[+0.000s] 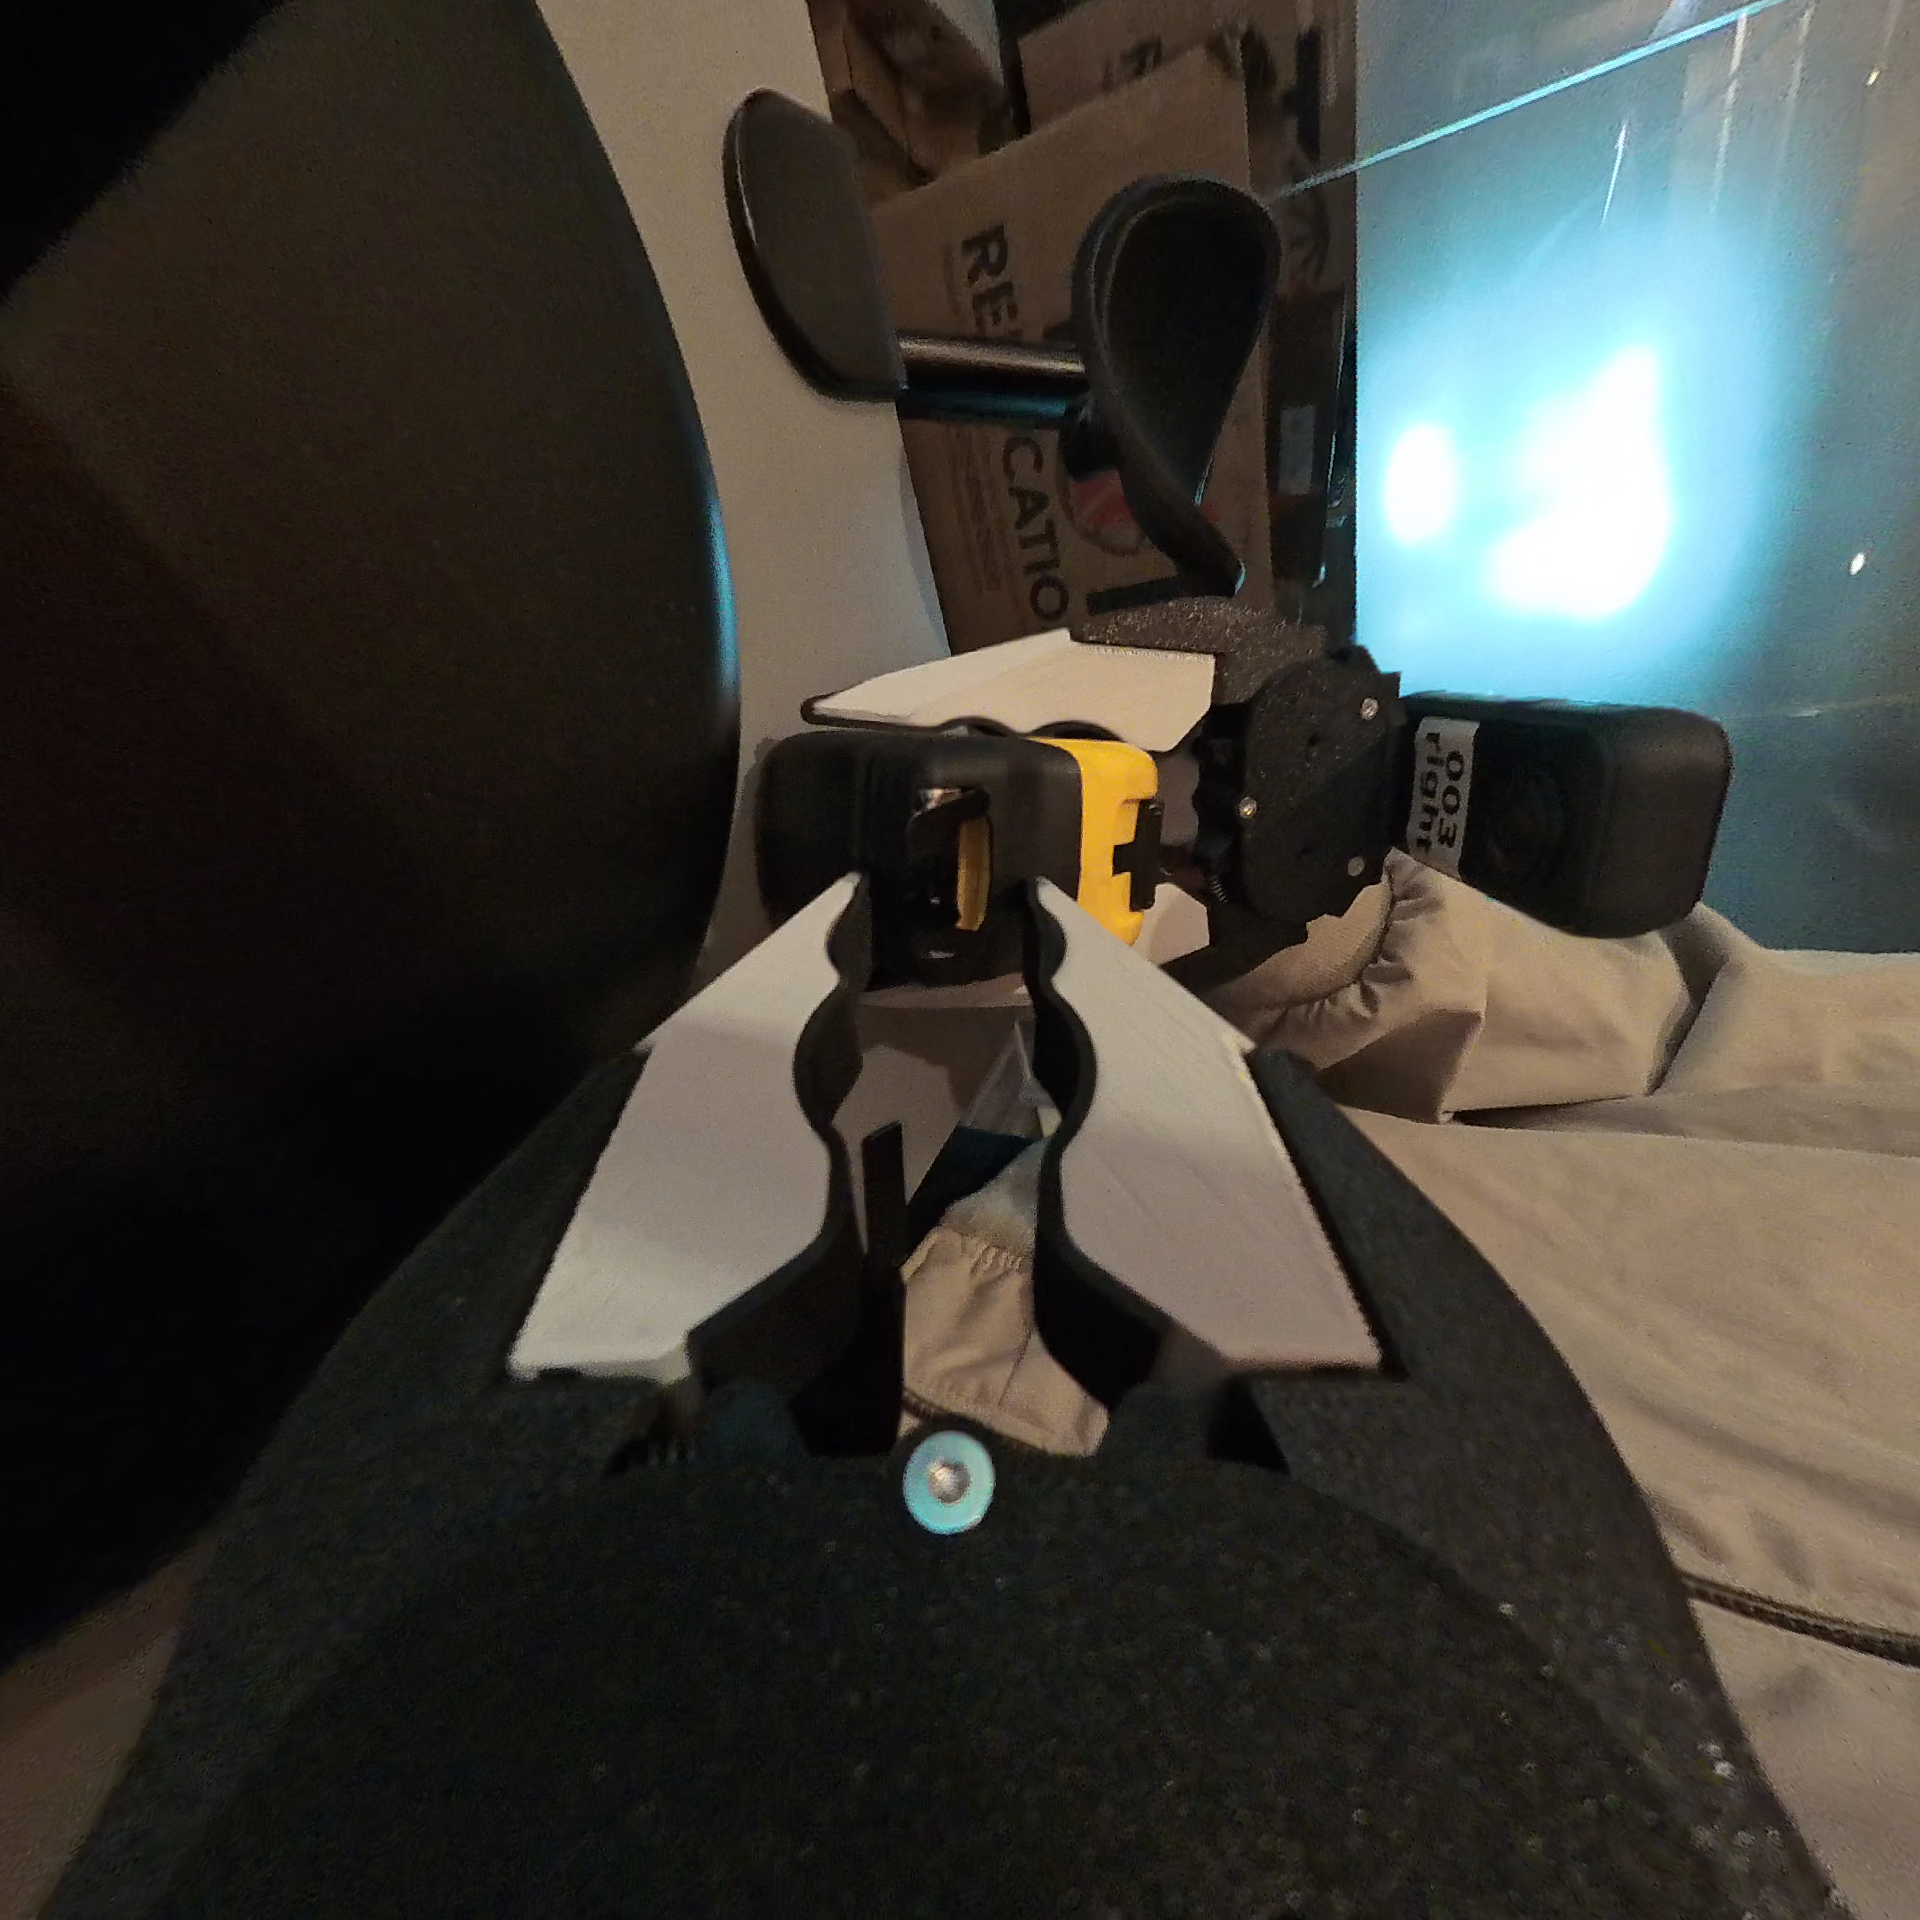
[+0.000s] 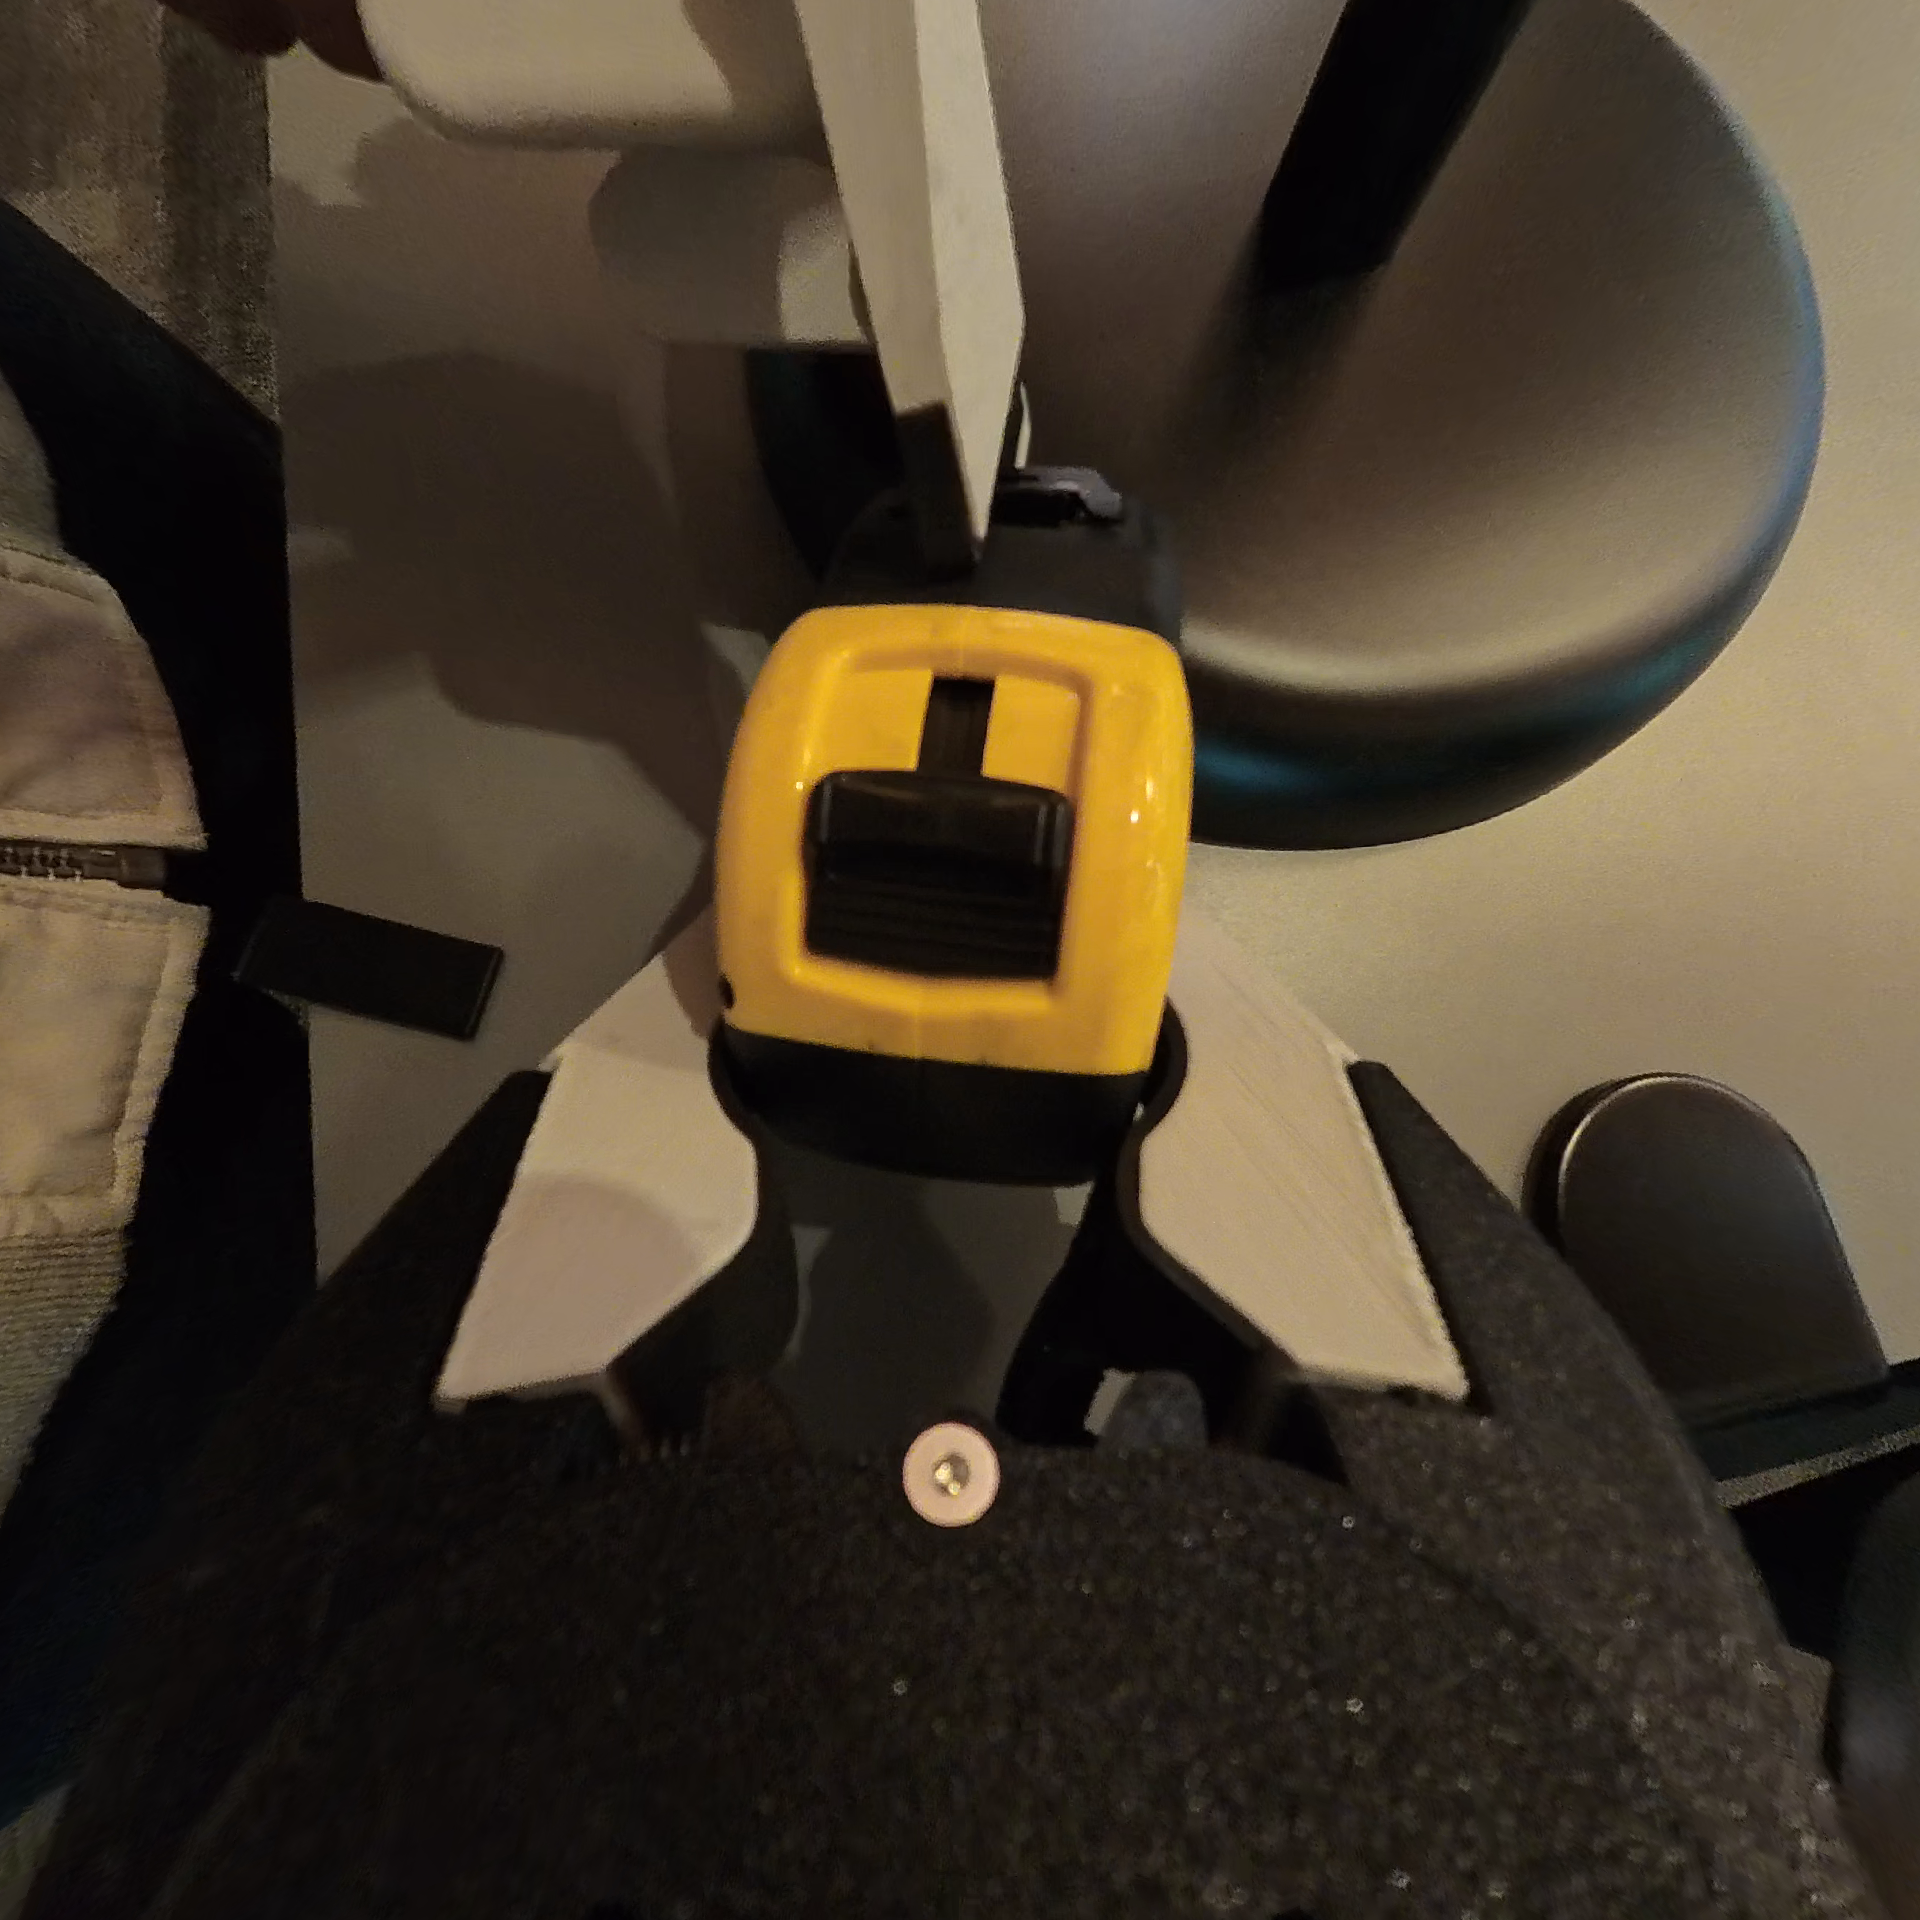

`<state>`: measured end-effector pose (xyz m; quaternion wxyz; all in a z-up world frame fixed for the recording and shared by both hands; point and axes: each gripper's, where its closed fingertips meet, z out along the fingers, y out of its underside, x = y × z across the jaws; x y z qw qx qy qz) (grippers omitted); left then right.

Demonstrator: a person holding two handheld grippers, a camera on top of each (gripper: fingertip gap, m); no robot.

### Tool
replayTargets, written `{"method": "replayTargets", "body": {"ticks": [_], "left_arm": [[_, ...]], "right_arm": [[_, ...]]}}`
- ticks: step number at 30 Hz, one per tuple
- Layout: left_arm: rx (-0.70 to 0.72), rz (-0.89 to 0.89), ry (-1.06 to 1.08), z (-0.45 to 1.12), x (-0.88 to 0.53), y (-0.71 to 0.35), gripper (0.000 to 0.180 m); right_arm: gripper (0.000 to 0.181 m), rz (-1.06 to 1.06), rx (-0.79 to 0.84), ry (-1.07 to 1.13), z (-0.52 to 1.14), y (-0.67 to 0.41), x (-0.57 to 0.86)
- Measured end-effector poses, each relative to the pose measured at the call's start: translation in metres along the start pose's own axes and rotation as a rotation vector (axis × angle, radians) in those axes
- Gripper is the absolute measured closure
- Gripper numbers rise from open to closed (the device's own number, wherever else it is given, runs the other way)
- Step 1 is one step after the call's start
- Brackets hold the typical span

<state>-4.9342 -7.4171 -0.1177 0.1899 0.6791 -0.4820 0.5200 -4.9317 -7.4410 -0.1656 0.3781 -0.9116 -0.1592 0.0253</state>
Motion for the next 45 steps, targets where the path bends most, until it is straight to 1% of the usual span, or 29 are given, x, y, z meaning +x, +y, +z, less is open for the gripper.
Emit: {"method": "replayTargets", "body": {"ticks": [3,5,6,10,12,13,15,16,19,23,30,33,37,41,45], "left_arm": [[0.028,-0.037,0.022,-0.002,-0.001,0.000,0.153],[0.074,-0.084,0.048,-0.005,-0.002,-0.005,0.159],[0.075,-0.086,0.059,-0.005,-0.002,-0.005,0.160],[0.067,-0.024,0.042,-0.006,-0.003,-0.007,0.162],[0.071,0.002,0.017,-0.007,-0.007,-0.010,0.165],[0.072,0.002,-0.006,-0.008,-0.011,-0.011,0.172],[0.079,-0.007,-0.004,-0.009,-0.014,-0.012,0.173],[0.080,-0.016,-0.007,-0.011,-0.017,-0.012,0.173],[0.067,-0.024,-0.008,-0.013,-0.019,-0.011,0.173],[0.041,0.004,0.024,-0.022,-0.009,-0.010,0.173],[0.190,-0.026,0.204,-0.100,-0.002,-0.045,0.173],[0.245,-0.084,0.256,-0.134,-0.027,-0.058,0.173],[0.297,-0.176,0.301,-0.170,-0.072,-0.065,0.173],[0.249,-0.214,0.279,-0.179,-0.103,-0.058,0.172],[0.229,-0.225,0.277,-0.174,-0.113,-0.063,0.172]], "right_arm": [[0.115,-0.032,0.004,-0.009,0.000,-0.001,0.000],[0.114,-0.033,0.004,-0.024,0.000,-0.002,0.001],[0.114,-0.029,0.003,-0.029,0.000,-0.002,0.001],[0.115,-0.012,-0.018,-0.040,0.002,-0.002,0.002],[0.114,0.026,0.001,-0.049,0.003,-0.005,0.001],[0.111,0.048,0.026,-0.057,0.006,-0.008,0.000],[0.101,0.097,0.080,-0.080,0.013,-0.018,-0.003],[0.100,0.116,0.089,-0.082,0.014,-0.021,-0.004],[0.106,0.130,0.068,-0.077,0.013,-0.020,-0.001],[0.111,0.128,-0.011,-0.158,0.007,-0.020,-0.006],[0.112,0.025,-0.242,-0.217,0.007,-0.039,0.017],[0.112,0.027,-0.350,-0.237,0.016,-0.045,0.028],[0.112,0.075,-0.379,-0.247,0.021,-0.053,0.030],[0.113,0.096,-0.438,-0.277,0.026,-0.059,0.031],[0.113,0.182,-0.440,-0.312,0.027,-0.063,0.033]]}}
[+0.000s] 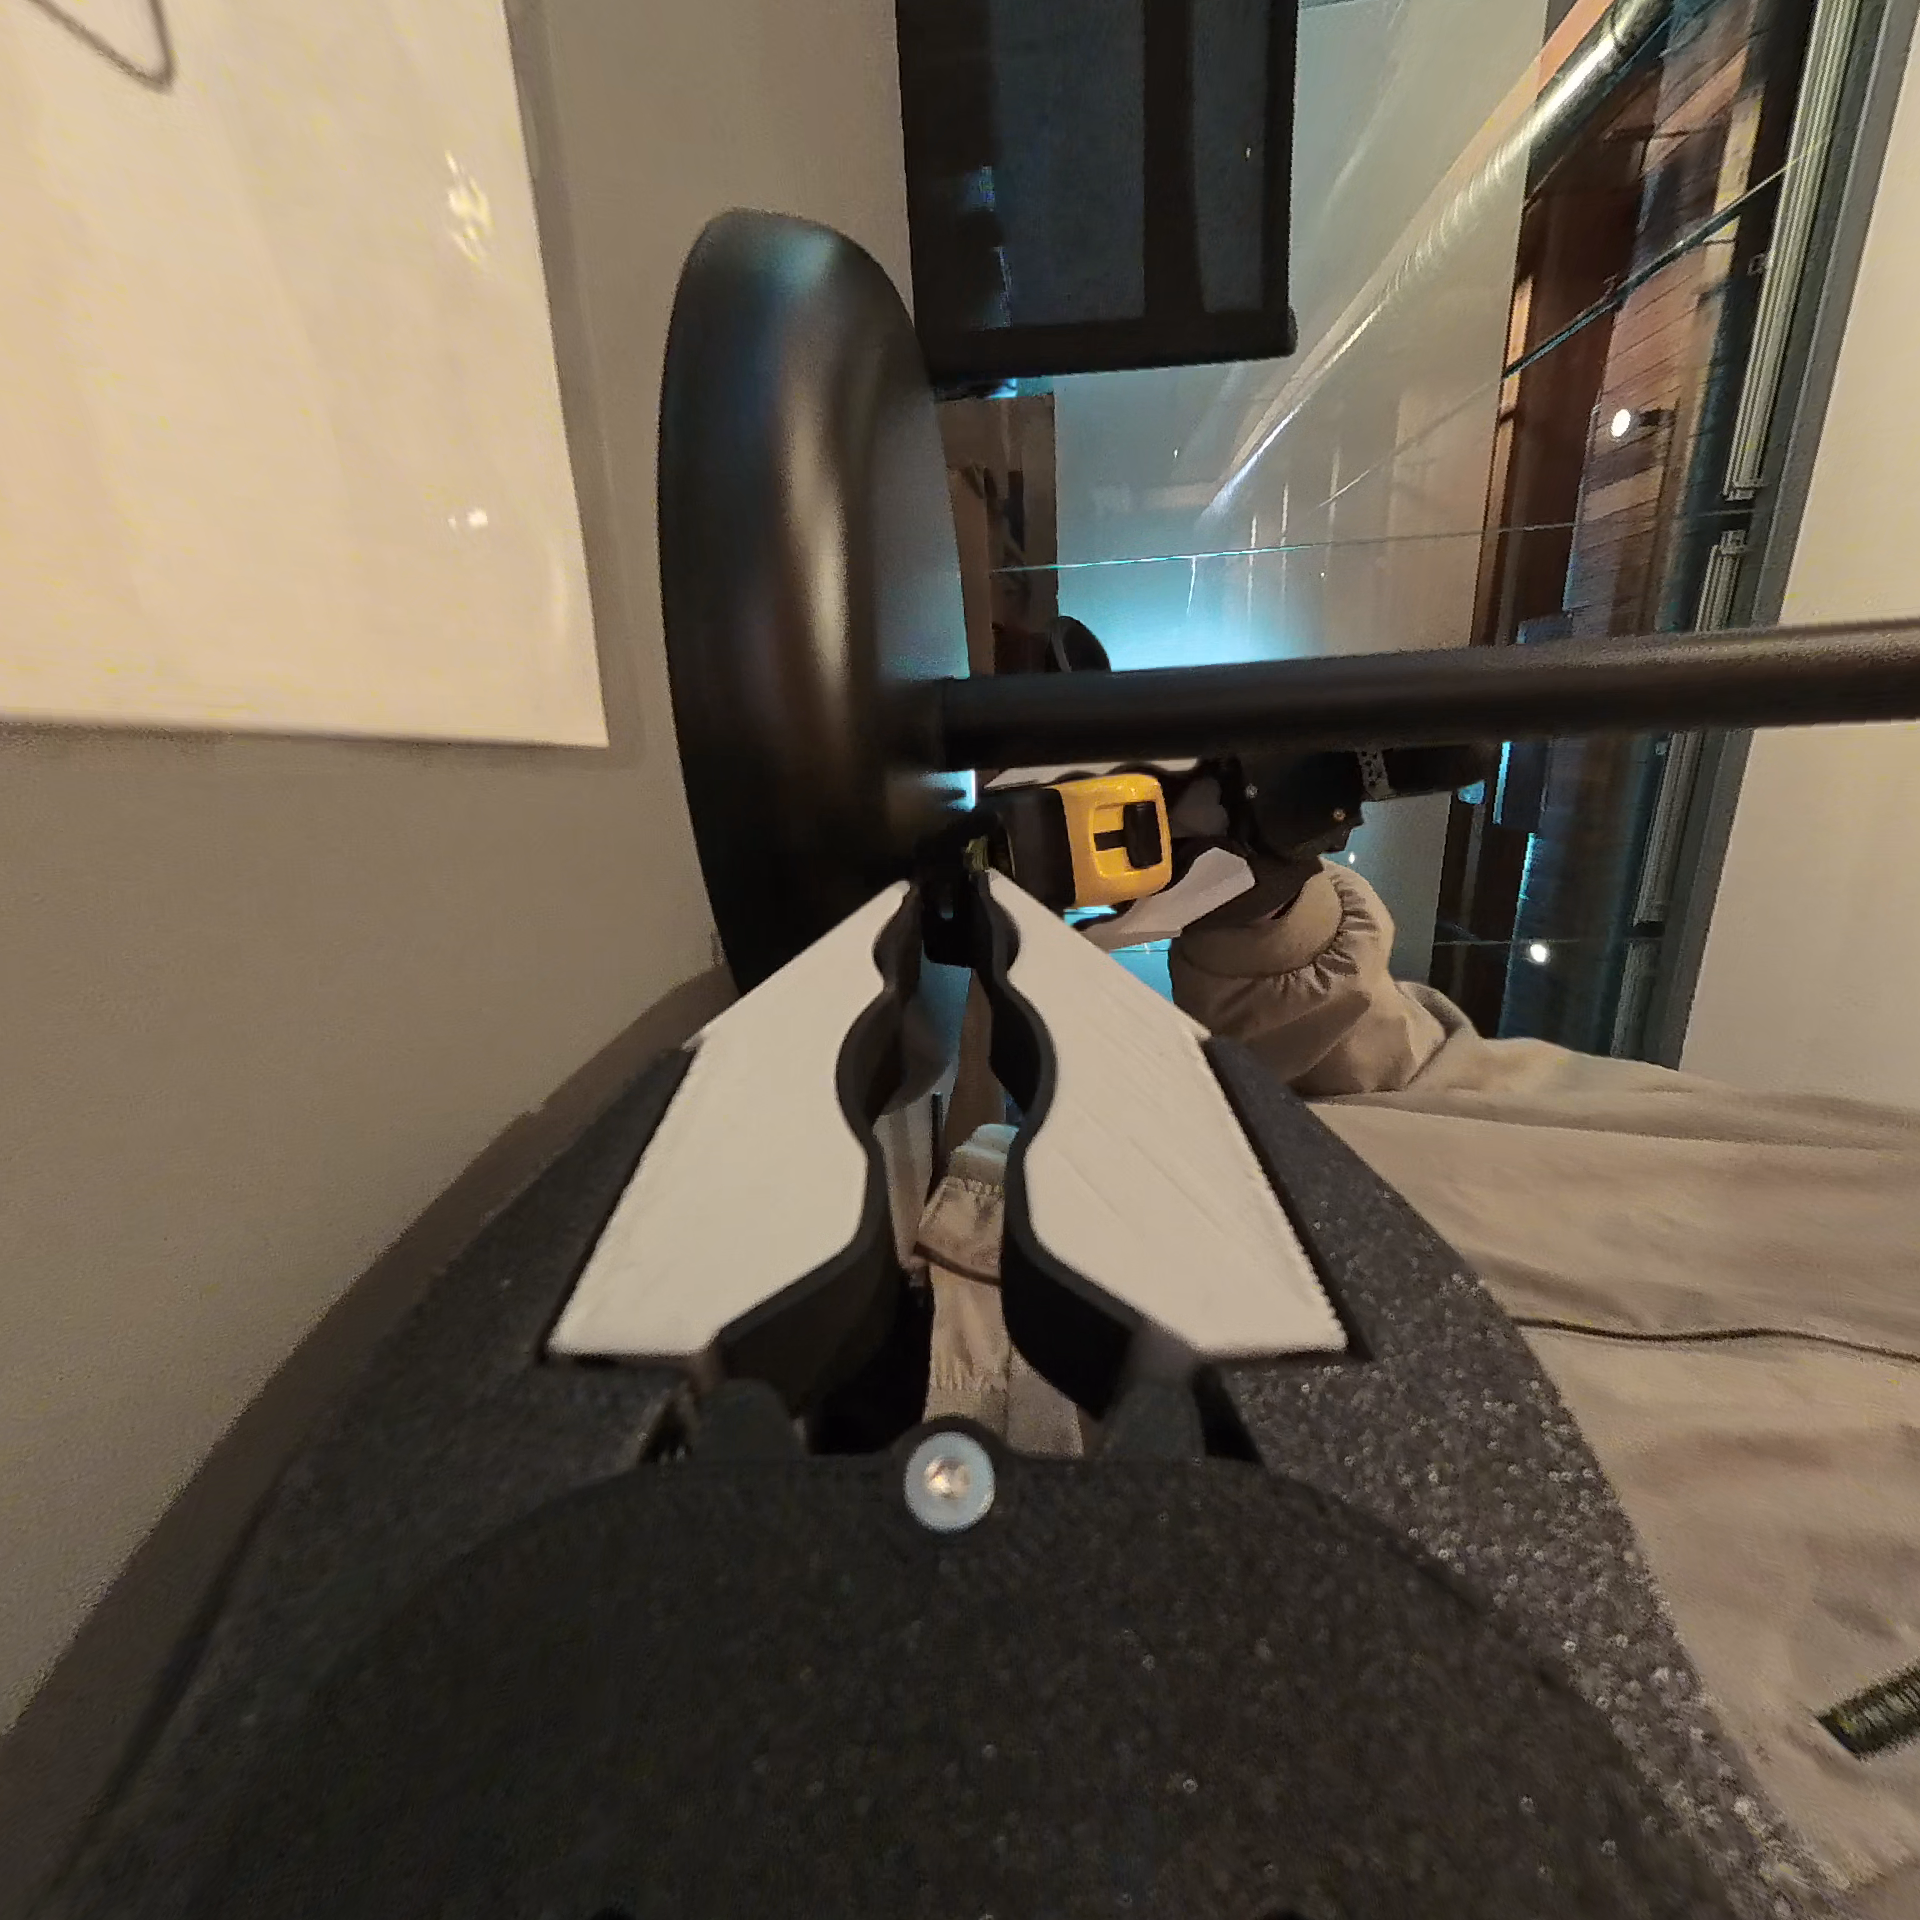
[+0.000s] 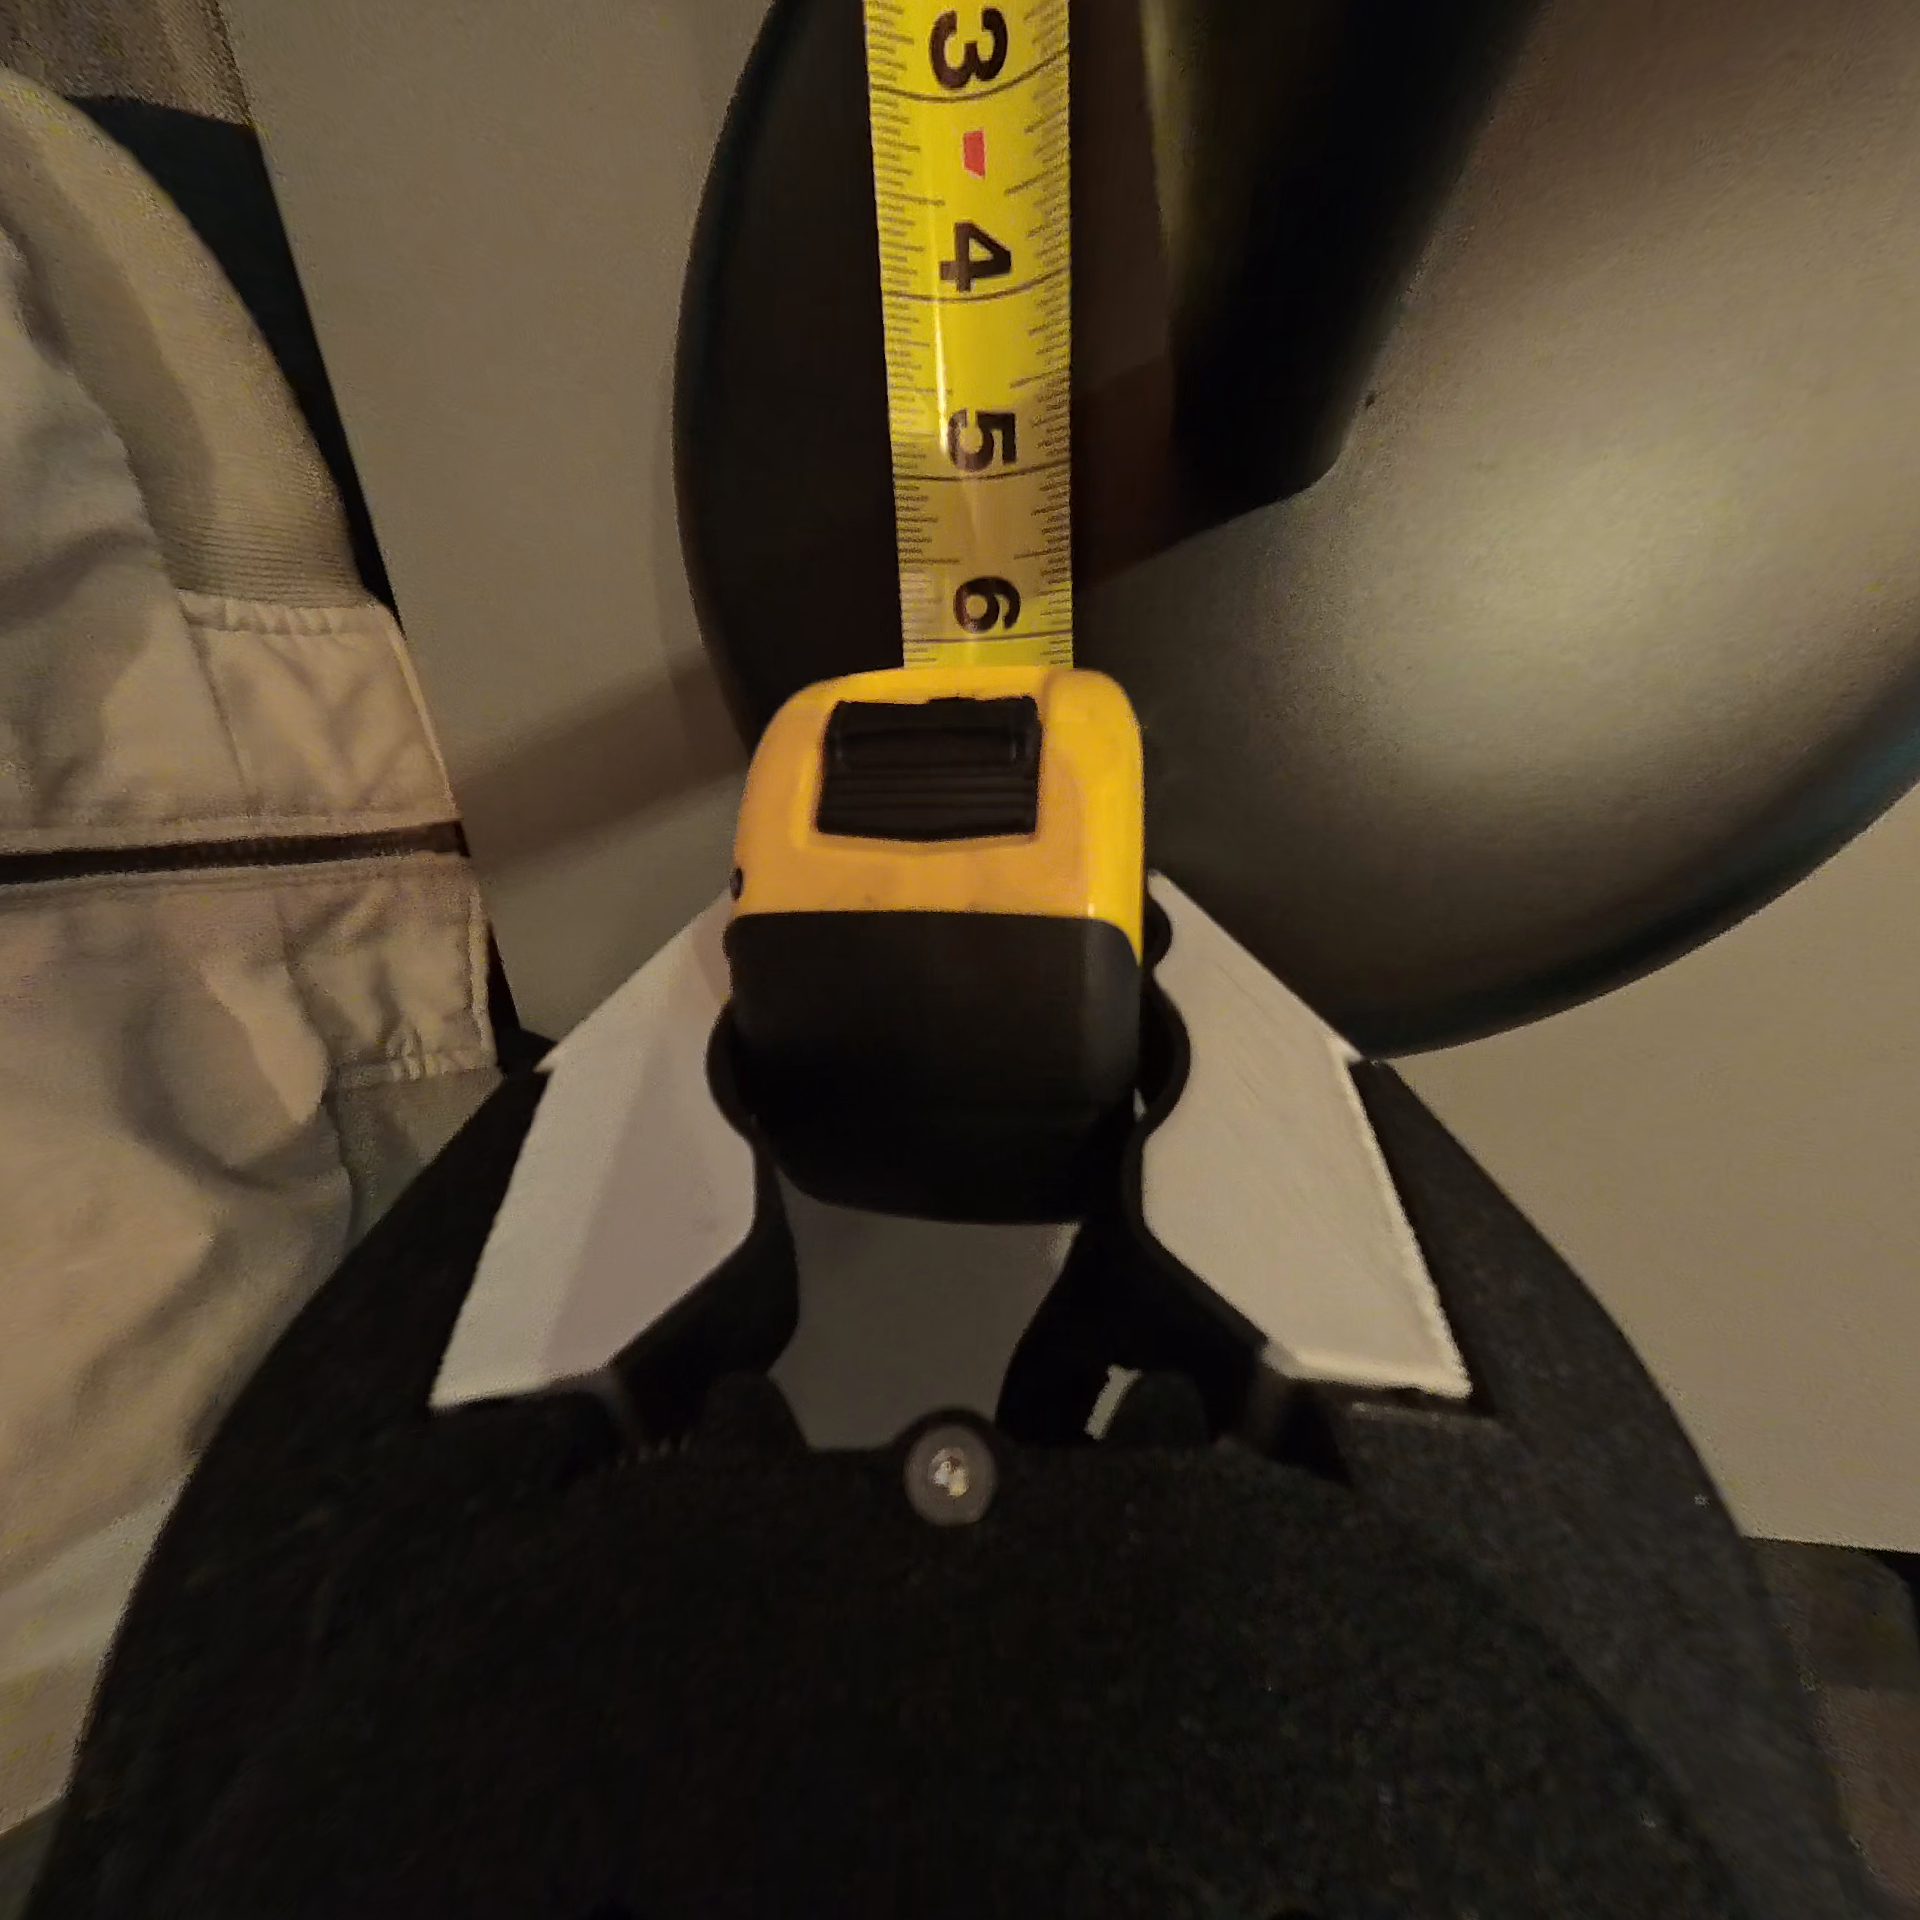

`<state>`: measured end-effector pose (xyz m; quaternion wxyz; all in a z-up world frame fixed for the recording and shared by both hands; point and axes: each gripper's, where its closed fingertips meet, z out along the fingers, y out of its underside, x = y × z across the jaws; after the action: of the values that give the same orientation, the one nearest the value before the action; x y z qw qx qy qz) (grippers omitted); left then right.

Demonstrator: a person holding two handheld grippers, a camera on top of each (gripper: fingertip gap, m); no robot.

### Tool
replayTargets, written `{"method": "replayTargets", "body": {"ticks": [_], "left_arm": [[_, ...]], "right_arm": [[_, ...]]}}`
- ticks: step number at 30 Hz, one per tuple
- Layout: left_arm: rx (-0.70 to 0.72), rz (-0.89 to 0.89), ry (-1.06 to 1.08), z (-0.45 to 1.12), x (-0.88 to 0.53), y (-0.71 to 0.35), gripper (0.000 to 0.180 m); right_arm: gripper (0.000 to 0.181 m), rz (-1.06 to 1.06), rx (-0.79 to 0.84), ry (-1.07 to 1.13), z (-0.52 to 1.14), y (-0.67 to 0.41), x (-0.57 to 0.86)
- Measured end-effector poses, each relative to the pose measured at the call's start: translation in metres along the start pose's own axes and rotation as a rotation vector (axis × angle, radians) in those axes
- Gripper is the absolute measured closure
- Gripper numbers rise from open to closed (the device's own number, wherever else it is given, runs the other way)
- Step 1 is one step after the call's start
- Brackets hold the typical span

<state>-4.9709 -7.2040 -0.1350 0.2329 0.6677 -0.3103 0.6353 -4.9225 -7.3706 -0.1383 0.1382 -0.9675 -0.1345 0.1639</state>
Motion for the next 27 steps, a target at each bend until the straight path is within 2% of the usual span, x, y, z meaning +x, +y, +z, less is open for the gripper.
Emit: {"method": "replayTargets", "body": {"ticks": [5,14,27], "left_arm": [[-0.027,0.013,-0.019,0.014,-0.007,-0.005,0.171],[-0.012,0.003,0.007,0.013,-0.002,0.004,0.172],[-0.028,-0.005,0.009,0.005,-0.003,-0.002,0.172]], "right_arm": [[0.113,-0.047,-0.098,0.056,-0.007,0.007,0.022],[0.112,-0.069,-0.139,0.070,-0.010,0.014,0.029],[0.113,-0.084,-0.286,0.093,-0.026,0.068,0.039]]}}
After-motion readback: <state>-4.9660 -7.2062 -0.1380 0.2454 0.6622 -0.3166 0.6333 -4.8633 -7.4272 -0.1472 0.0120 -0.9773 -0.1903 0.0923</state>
